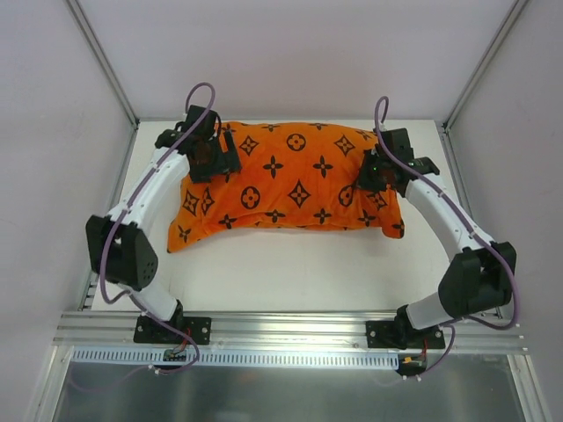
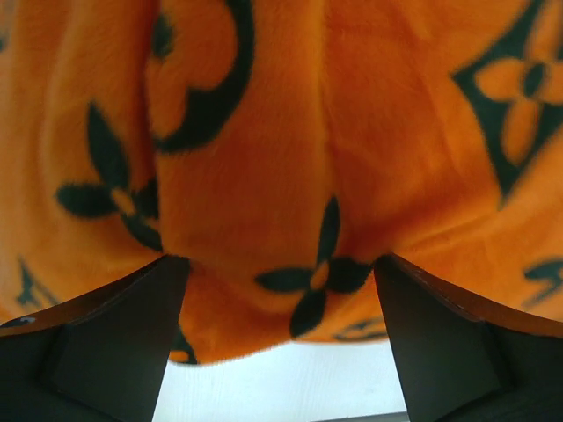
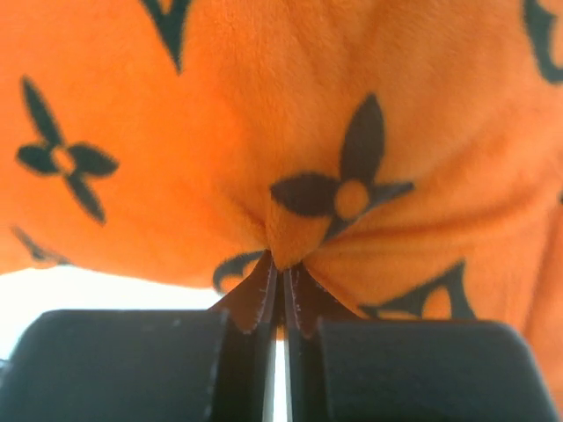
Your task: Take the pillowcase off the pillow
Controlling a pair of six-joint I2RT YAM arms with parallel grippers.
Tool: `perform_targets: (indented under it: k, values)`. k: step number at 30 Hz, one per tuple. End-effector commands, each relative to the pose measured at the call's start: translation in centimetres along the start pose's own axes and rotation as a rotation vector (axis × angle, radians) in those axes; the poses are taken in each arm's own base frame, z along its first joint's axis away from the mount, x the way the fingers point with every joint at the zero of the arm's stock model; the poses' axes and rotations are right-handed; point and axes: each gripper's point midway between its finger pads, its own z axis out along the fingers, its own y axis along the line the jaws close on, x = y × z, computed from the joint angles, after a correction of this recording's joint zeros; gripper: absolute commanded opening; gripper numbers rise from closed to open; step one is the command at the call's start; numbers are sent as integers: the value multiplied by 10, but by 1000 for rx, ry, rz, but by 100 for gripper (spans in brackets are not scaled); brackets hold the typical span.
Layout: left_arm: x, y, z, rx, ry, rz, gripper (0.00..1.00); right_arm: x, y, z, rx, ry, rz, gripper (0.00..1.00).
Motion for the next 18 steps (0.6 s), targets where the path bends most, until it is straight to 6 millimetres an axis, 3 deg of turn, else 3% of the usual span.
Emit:
perform_targets:
  k: [1, 2, 3, 4, 7, 8, 9, 12, 13, 16, 17, 18]
  values:
    - [17, -11, 32, 32, 124, 10, 85, -2, 1, -38, -36, -75, 25, 1]
    - [25, -14, 40, 34, 151, 10, 78, 7, -7, -48, -24, -75, 33, 1]
    - [32, -22, 41, 46, 160, 34, 63, 7, -19, -55, -7, -81, 61, 1]
    - [37, -27, 41, 55, 162, 49, 53, 12, -23, -60, -22, -66, 71, 1]
    - [59, -56, 28, 118, 174, 110, 5, 28, -53, -78, 37, -52, 103, 1]
    - [64, -68, 19, 155, 163, 119, 0, 36, -62, -83, 70, -36, 109, 1]
    - [82, -88, 9, 203, 178, 165, 0, 41, -74, -89, 105, -49, 122, 1]
    - [115, -122, -13, 305, 201, 221, 0, 50, -104, -102, 236, -75, 156, 1]
    - [138, -140, -22, 351, 225, 282, 0, 49, -114, -107, 285, -93, 165, 1]
    - [157, -160, -40, 424, 240, 365, 13, 46, -102, -124, 244, -114, 174, 1]
    - [154, -161, -44, 432, 230, 360, 36, 45, -88, -128, 190, -111, 161, 7]
    - [144, -163, -56, 452, 188, 362, 57, 31, -74, -143, 152, -161, 136, 25]
